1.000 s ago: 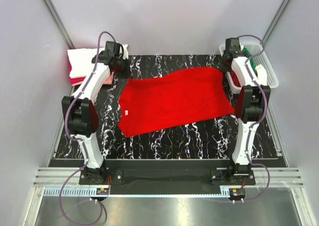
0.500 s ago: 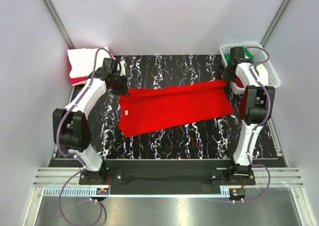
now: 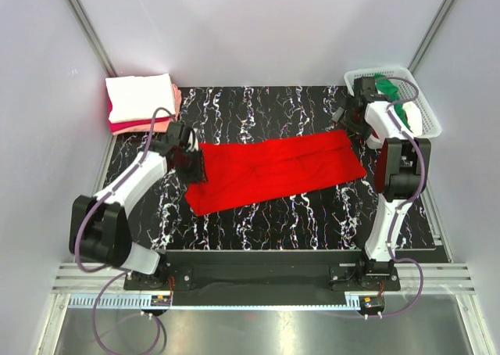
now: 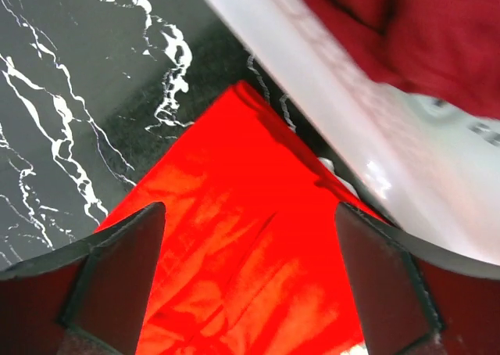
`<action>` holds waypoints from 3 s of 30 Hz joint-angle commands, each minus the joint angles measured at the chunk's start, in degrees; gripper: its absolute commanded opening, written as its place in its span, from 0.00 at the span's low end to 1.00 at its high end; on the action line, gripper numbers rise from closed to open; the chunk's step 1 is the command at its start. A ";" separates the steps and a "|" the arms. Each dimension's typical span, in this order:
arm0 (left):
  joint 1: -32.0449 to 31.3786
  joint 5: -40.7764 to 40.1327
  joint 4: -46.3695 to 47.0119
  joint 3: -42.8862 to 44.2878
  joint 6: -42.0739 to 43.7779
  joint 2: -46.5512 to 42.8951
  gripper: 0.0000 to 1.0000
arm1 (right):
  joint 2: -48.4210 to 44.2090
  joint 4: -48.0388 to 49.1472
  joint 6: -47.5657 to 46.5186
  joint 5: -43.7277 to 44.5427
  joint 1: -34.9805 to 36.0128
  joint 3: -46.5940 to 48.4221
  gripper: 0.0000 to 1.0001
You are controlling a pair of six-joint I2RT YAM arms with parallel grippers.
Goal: Fold and stack the t-shirts
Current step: Fold the tshirt
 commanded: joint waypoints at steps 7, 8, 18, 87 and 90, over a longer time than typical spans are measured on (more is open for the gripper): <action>-3.06 -4.88 3.64 -7.49 -7.62 -11.78 0.70 | -9.97 3.10 -0.46 -1.23 -1.56 -5.54 0.93; -3.06 -5.42 4.27 -7.66 -8.33 -11.44 0.70 | -9.88 4.41 -1.25 -4.11 -0.86 -5.81 0.92; -3.06 -2.44 16.04 -6.96 -15.27 3.93 0.55 | -0.48 4.68 -5.13 -16.97 3.72 -7.91 0.82; 0.81 -5.33 -5.83 -8.19 -7.63 -32.35 0.99 | 36.41 -7.25 7.79 -26.59 15.06 41.00 0.00; 0.72 -5.42 -6.54 -9.59 -7.98 -33.66 0.99 | 39.15 -2.74 7.70 -22.78 14.62 49.11 0.00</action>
